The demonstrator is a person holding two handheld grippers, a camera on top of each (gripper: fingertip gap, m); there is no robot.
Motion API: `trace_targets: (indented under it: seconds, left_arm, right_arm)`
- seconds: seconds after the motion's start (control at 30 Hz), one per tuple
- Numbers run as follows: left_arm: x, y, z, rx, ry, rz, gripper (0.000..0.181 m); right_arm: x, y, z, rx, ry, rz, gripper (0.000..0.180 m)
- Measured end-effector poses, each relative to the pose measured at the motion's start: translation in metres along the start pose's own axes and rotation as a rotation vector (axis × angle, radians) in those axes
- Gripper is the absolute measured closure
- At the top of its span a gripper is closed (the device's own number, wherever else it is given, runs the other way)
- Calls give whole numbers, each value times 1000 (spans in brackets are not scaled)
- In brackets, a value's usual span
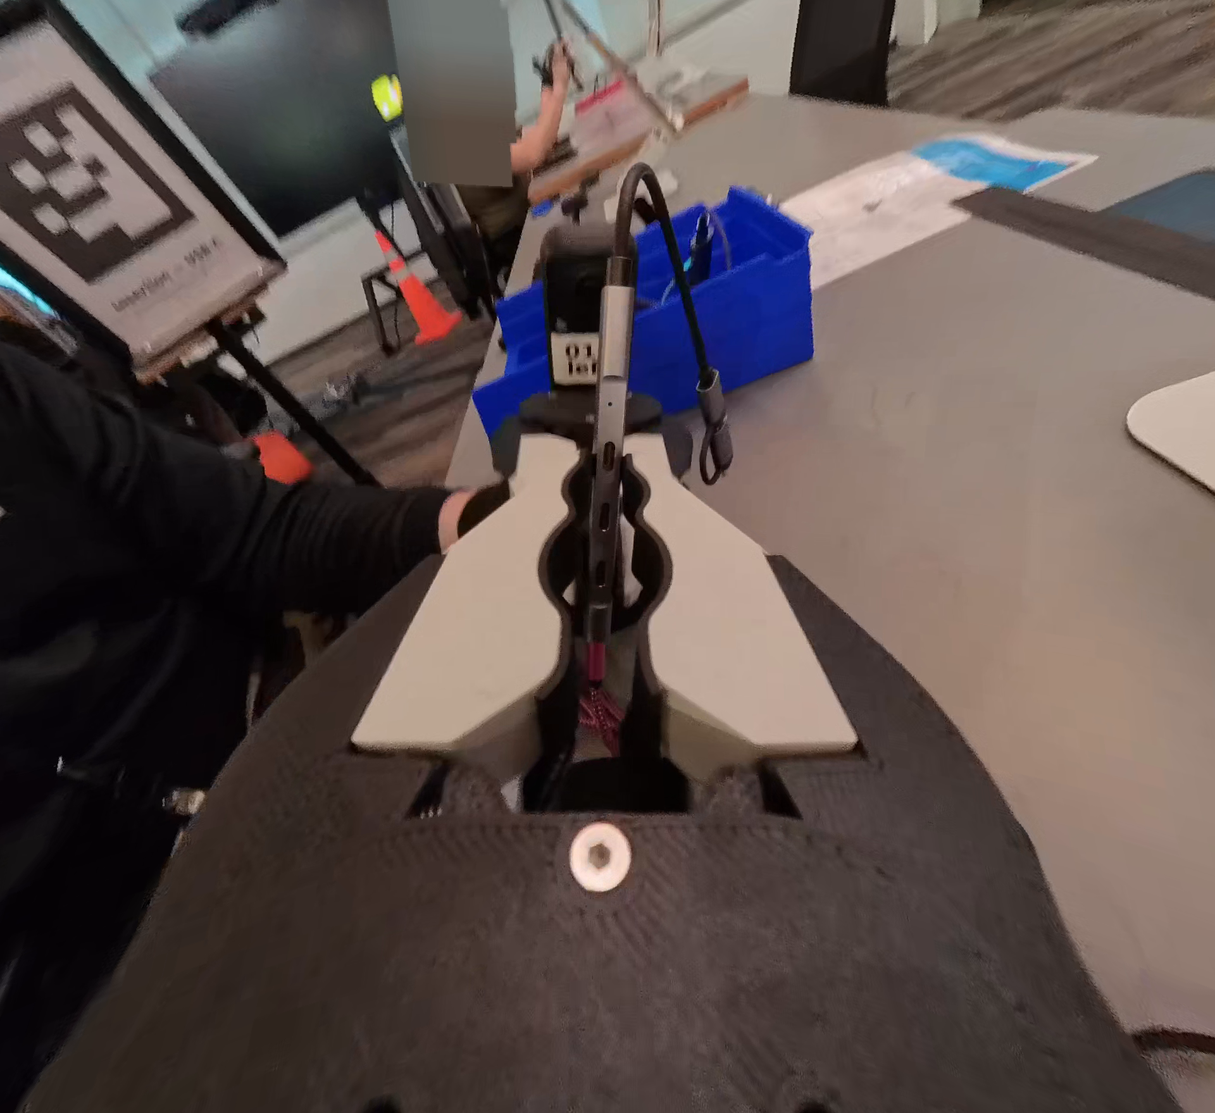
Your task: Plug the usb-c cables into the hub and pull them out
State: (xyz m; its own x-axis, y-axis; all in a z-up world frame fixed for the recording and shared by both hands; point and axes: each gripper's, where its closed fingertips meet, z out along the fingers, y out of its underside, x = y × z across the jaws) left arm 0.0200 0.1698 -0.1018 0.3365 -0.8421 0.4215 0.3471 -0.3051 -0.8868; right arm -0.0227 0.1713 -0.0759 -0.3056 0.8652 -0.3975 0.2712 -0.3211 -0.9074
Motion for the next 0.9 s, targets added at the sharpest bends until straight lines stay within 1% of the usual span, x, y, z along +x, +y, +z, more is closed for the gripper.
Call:
trace_targets:
  seconds: [0.03,0.07,0.13,0.2,0.27,0.3,0.33,0.4,0.5,0.57,0.67,0.73,0.8,0.83,0.87,0.9]
  left_arm:
    - [2,-3,-1,15,12,-5,165]
    - [3,-4,-1,17,17,-6,164]
    - [2,0,-1,-13,5,7,174]
    - [0,-1,-3,-7,-2,1,174]
    - [-5,-5,-5,22,-23,-17,174]
    - [-7,-7,-8,41,-18,-46,174]
    - [-12,-12,-12,73,-29,-78,174]
    - [-19,-24,-22,157,-36,-147,174]
    - [-30,-37,-36,263,-61,-227,174]
    - [-33,-43,-40,315,-52,-295,174]
    - [-34,-44,-42,360,-12,-399,173]
    - [-35,-42,-42,366,2,-456,174]
    - [-33,-43,-42,381,30,-498,174]
    - [-31,-42,-42,371,50,-517,174]
    - [-30,-43,-43,372,65,-530,174]
    - [-30,-44,-44,382,71,-541,175]
  right_arm:
    - [0,6,0,-47,2,-10,174]
    - [-1,12,1,-91,-10,-11,174]
    - [-5,20,4,-156,-37,-13,174]
    - [-3,20,6,-174,-38,-13,174]
    - [2,15,8,-161,6,-43,172]
    - [5,8,7,-126,41,-57,158]
    - [6,0,3,-89,79,-79,150]
    - [8,-5,-8,-46,181,-153,149]
    - [8,9,-17,-48,391,-353,146]
    - [0,17,-15,-35,517,-576,145]
    - [0,30,-9,-103,721,-869,143]
    - [4,32,-5,-119,804,-970,143]
    - [2,31,4,-120,816,-1032,144]
    - [4,30,6,-139,844,-1064,147]
    - [7,30,5,-162,887,-1099,157]
    - [9,33,8,-187,891,-1126,162]
